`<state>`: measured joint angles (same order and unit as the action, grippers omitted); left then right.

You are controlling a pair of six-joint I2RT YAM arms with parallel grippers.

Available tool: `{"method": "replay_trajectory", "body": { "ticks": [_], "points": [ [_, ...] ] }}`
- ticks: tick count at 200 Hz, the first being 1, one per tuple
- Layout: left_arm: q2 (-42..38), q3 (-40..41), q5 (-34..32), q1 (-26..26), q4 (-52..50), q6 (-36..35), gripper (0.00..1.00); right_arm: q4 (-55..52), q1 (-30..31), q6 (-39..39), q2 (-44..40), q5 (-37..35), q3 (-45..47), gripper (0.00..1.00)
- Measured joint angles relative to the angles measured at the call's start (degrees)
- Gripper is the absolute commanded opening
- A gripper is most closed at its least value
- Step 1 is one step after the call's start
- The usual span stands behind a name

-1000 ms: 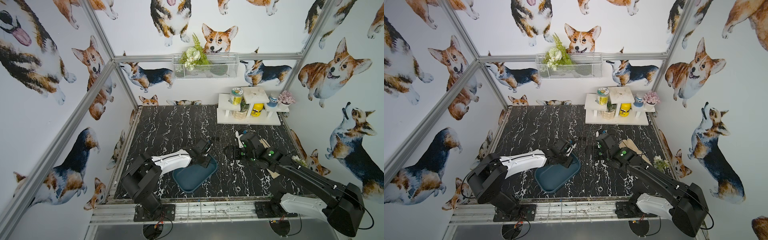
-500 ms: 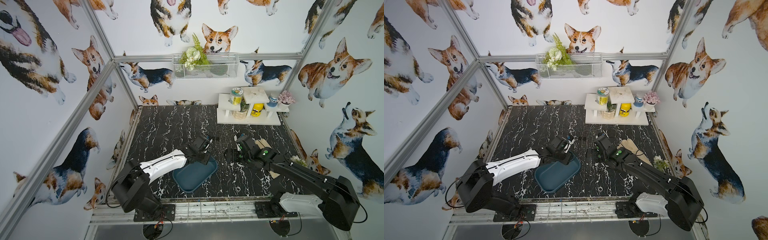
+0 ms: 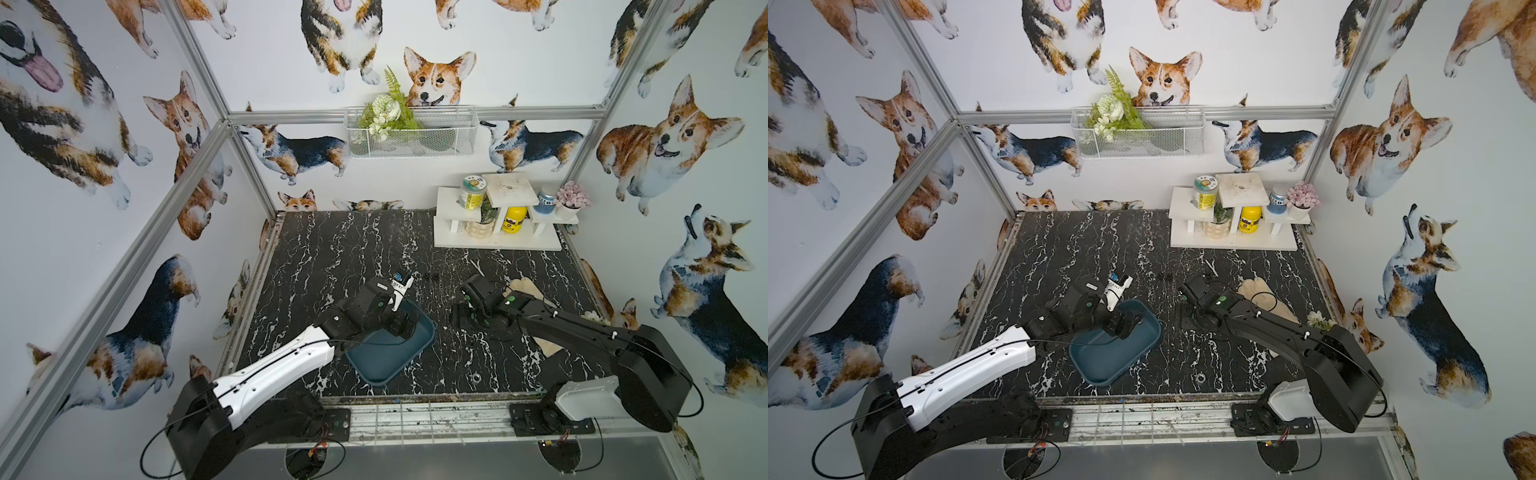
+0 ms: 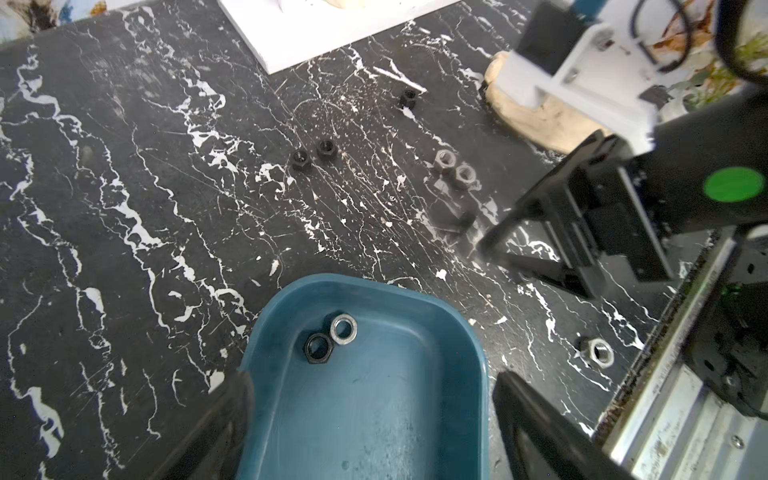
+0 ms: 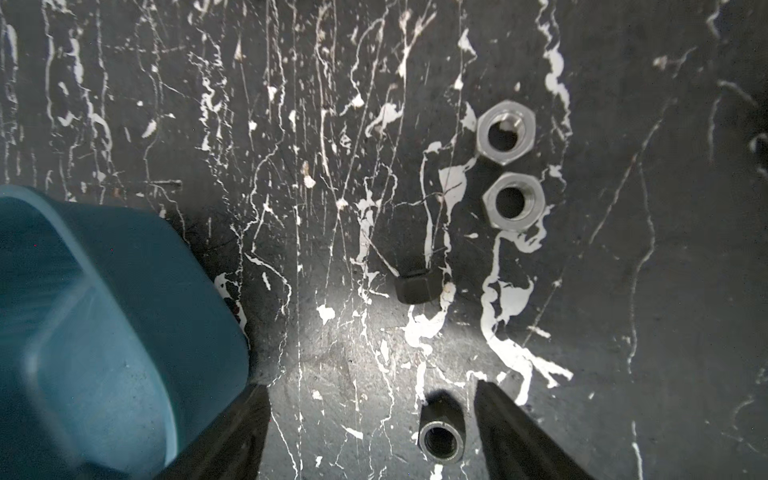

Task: Put the nuts on the desktop into the storage box
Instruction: Pick up the nut from the center of the board.

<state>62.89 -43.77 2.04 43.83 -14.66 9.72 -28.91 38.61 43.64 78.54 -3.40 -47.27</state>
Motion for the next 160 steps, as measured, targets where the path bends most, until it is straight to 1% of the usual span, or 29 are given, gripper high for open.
{"method": "replay_trajectory", "body": {
  "ticks": [11, 26, 49, 67, 70, 80, 97, 125, 160],
  "points": [
    [-1.7, 2.0, 1.2, 0.0, 2.2, -1.0, 0.98, -0.5, 0.0, 2.1, 1.1, -0.9, -0.5, 0.72],
    [-3.7, 4.8, 1.9, 0.0, 3.8, -2.2, 0.99, -1.1, 0.2, 5.5, 2.4, -2.0, -1.2, 0.72],
    [-6.6, 8.0, 2.7, 0.0, 6.1, -3.4, 1.00, -1.8, 0.4, 11.7, 4.0, -4.8, -2.2, 0.67],
    [-8.2, 9.3, 2.7, 0.0, 7.8, -3.8, 0.99, -1.8, 0.4, 16.1, 5.5, -6.5, -3.2, 0.64],
    [-8.5, 9.5, 2.7, 0.0, 8.1, -3.8, 0.99, -1.8, 0.4, 16.7, 5.7, -6.7, -3.3, 0.60],
    [-9.2, 9.9, 2.7, 0.0, 8.8, -4.0, 1.00, -1.7, 0.4, 18.8, 6.4, -7.4, -3.6, 0.57],
    [-10.1, 10.3, 2.8, 0.0, 9.2, -4.2, 1.00, -1.4, 0.4, 22.0, 7.4, -8.2, -3.7, 0.54],
    [-11.5, 11.5, 2.8, 0.0, 10.1, -4.7, 1.00, -0.2, 0.4, 25.0, 9.4, -8.5, -3.7, 0.51],
    [-12.6, 12.5, 2.6, 0.0, 11.0, -4.9, 1.00, 0.5, 0.4, 26.3, 13.0, -8.4, -4.5, 0.47]
  ]
}}
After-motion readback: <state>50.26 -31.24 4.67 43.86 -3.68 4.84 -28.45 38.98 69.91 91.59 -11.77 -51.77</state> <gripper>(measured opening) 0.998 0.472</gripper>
